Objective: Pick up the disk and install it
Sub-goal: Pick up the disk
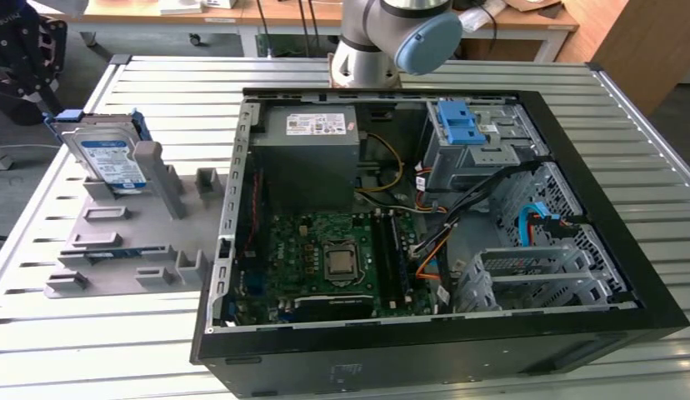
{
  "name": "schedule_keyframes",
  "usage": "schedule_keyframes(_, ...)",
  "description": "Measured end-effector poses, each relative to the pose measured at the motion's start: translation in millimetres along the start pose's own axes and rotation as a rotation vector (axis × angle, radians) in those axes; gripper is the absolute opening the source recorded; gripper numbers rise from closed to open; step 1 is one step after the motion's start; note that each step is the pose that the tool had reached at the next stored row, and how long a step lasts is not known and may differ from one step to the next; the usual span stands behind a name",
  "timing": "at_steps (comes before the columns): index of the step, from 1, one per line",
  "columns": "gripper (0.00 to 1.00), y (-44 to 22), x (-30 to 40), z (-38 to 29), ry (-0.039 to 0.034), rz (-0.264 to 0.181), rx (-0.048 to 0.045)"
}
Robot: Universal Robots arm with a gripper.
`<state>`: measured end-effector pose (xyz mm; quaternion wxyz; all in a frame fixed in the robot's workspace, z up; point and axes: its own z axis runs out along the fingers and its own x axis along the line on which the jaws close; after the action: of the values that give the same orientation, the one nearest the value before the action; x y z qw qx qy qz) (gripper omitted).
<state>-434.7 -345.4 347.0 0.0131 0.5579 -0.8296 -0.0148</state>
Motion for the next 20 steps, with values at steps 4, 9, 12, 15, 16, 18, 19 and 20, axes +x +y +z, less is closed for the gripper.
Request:
schedule_keyframes(4,0.11,0.0,0.0,0.0,0.0010,-0.047,0.0018)
schedule_keyframes(9,0.11,0.0,0.0,0.1,0.0032,-0.115,0.0033)
schedule_keyframes(12,0.11,0.0,0.0,0.2,0.0049,-0.162,0.0036)
schedule_keyframes(15,0.11,0.0,0.0,0.3,0.0068,-0.212,0.0039)
schedule_keyframes(16,0.11,0.0,0.0,0.3,0.0074,-0.228,0.0040)
schedule_keyframes(18,0.11,0.0,0.0,0.4,0.0086,-0.260,0.0042)
schedule_keyframes(19,0.11,0.0,0.0,0.4,0.0092,-0.276,0.0043)
schedule_keyframes(20,0.11,0.0,0.0,0.4,0.0098,-0.292,0.0044)
